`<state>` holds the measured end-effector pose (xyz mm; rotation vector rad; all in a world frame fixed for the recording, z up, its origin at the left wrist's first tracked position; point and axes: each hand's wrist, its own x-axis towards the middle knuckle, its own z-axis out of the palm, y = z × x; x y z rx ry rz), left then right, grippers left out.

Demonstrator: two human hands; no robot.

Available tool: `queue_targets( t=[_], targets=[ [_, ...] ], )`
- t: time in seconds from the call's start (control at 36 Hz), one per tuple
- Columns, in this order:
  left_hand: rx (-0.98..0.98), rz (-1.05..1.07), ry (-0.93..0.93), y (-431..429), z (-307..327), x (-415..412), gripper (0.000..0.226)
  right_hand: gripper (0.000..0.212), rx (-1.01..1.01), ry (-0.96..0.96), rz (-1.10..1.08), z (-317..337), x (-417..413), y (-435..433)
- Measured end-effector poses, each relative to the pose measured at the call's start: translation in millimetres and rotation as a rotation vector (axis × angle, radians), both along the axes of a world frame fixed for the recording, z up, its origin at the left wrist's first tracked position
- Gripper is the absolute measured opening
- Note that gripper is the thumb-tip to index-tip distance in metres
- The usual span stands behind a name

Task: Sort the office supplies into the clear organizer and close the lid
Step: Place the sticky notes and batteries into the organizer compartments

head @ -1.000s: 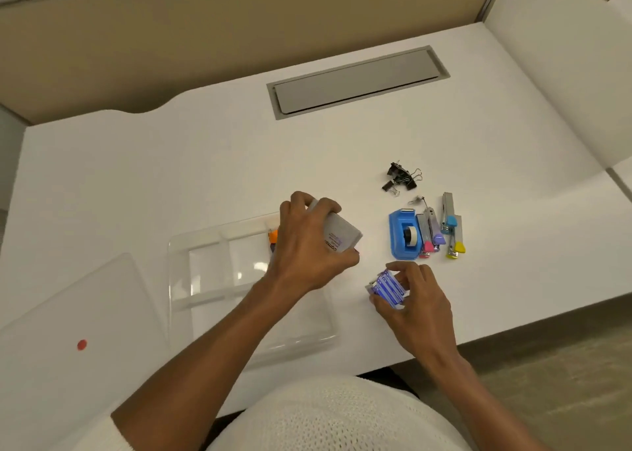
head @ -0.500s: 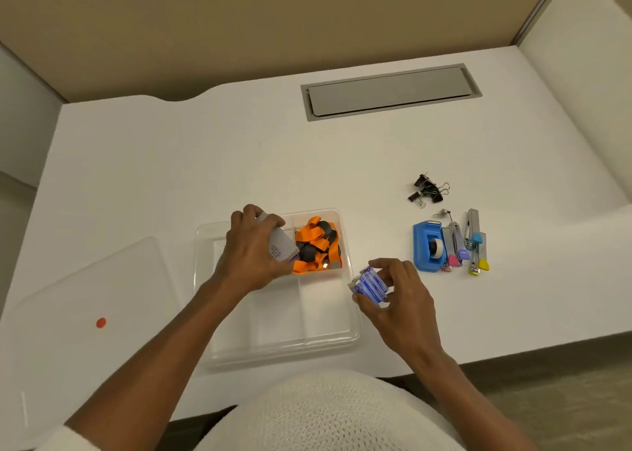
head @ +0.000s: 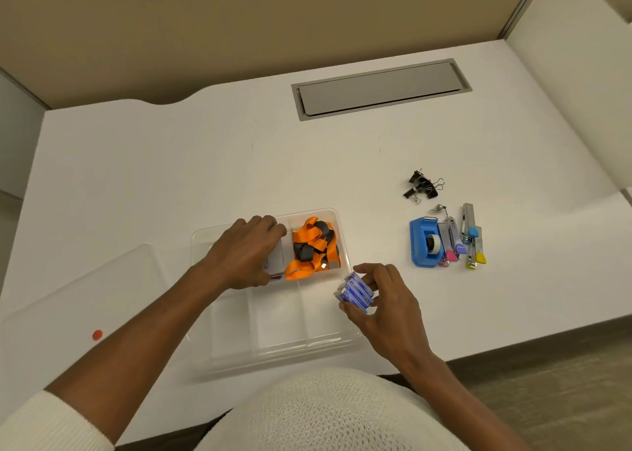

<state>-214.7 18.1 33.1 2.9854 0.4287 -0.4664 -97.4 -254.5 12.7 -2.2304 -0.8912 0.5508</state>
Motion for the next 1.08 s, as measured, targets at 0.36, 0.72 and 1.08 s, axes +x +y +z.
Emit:
queue_targets(
  t=[0.36, 0.72, 1.08],
  targets=[
    [-0.067, 0.011, 0.081, -0.2, 0.5, 0.0, 0.082, 0.061, -0.028, -0.001, 0.024, 10.0, -3.8, 4.9],
    [-0.250, 0.275, -0.067, 9.1, 2.7, -2.2, 0.039, 0.061, -0.042, 0.009, 0.068, 15.2, -4.6, 12.5],
    [-0.072, 0.121, -0.038, -9.0, -13.5, -1.3, 0.015, 0.062, -0.059, 0.005, 0.092, 17.1, -7.3, 16.1]
  ],
)
